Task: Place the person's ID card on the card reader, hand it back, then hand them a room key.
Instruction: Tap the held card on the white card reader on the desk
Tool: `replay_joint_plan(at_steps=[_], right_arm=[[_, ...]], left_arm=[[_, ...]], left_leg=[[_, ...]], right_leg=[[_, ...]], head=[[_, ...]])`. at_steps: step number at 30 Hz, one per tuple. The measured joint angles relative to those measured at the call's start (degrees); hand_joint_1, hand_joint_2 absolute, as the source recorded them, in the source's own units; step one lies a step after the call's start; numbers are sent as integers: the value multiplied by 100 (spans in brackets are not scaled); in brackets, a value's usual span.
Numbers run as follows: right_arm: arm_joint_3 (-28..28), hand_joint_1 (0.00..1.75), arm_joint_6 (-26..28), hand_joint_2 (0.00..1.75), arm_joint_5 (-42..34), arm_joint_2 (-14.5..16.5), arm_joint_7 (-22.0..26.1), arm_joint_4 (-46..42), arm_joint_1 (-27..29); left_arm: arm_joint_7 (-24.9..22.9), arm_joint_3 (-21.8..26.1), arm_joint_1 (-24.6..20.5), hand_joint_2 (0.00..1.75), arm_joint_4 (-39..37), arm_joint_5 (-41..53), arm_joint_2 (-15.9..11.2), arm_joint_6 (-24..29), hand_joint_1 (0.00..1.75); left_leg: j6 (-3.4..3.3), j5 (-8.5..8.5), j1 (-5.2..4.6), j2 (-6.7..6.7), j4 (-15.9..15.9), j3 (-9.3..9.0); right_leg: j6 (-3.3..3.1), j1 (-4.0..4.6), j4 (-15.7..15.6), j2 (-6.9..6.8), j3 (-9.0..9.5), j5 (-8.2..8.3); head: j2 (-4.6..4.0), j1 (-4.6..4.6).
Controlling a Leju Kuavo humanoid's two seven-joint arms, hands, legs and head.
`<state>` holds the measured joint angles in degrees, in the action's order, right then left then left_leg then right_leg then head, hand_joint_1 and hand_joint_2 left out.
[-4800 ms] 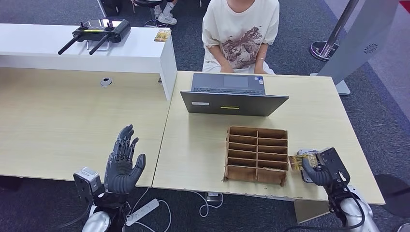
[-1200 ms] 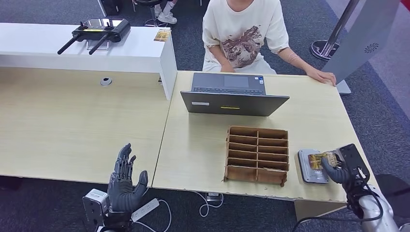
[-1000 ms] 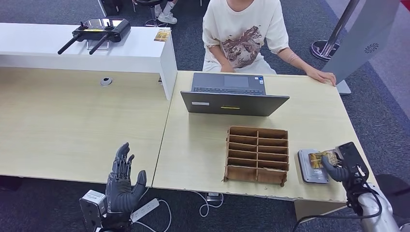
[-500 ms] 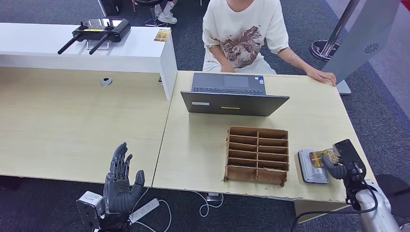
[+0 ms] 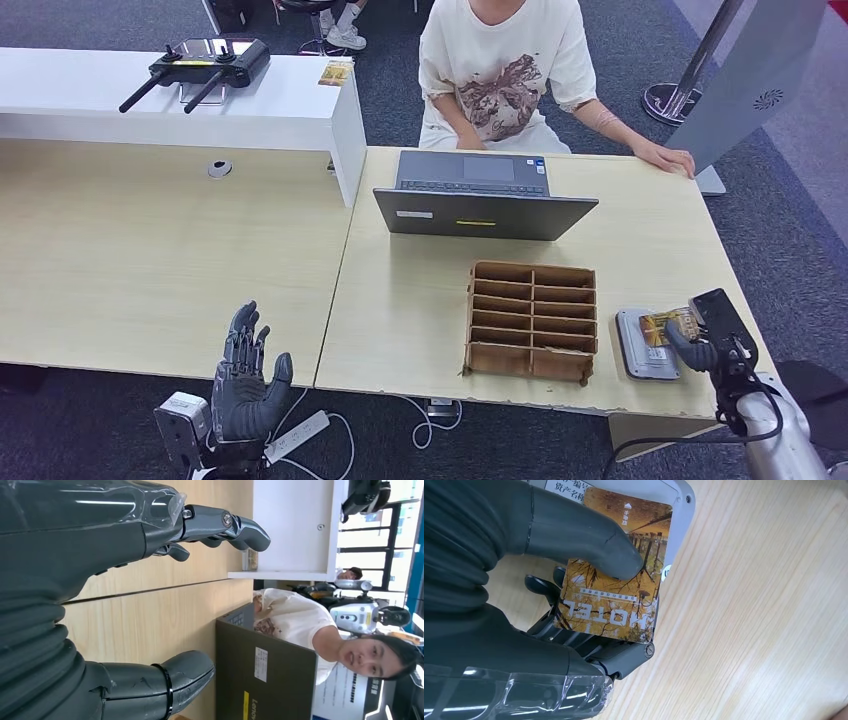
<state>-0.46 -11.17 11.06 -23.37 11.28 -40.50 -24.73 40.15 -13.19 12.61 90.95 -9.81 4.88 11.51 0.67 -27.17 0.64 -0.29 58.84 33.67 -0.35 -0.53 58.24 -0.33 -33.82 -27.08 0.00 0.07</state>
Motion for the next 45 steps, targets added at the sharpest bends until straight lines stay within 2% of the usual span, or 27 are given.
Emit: replay_joint_plan(at_steps=[22, 37, 45], right_arm=[[0, 175, 23, 175, 157, -21, -18, 83, -12], [32, 175, 416, 175, 667, -26, -209, 186, -71], [52, 175, 348, 175, 639, -40, -169, 185, -80]], left_arm=[[0, 223, 0, 175, -234, 122, 126, -28, 0], [0, 285, 0, 175, -238, 157, 142, -8, 0], [0, 285, -1, 175, -238, 160, 142, -8, 0]], left_leg=[[0, 0, 0, -1, 0, 1], [0, 0, 0, -1, 0, -1], [0, 0, -1, 0, 0, -2]], right_leg=[[0, 0, -1, -1, 0, 0], [0, 0, -1, -1, 2, 0], [0, 0, -1, 0, 2, 0]], head=[[0, 1], [0, 1], [0, 2]])
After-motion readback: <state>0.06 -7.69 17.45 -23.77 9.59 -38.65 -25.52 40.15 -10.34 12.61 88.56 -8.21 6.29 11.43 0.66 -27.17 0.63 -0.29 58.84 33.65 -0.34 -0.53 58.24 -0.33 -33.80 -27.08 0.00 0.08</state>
